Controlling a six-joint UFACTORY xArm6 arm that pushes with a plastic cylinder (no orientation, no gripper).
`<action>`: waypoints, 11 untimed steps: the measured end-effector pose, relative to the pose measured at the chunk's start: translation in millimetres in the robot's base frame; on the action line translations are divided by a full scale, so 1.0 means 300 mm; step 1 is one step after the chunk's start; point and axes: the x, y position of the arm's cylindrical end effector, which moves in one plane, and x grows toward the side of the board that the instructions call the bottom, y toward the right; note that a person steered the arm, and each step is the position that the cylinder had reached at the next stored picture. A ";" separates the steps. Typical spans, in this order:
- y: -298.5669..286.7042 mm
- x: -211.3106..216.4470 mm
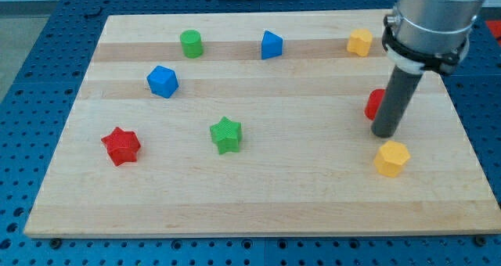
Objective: Slide the red circle closer to the yellow hexagon
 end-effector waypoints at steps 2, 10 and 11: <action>0.019 0.160; -0.015 -0.260; 0.020 -0.118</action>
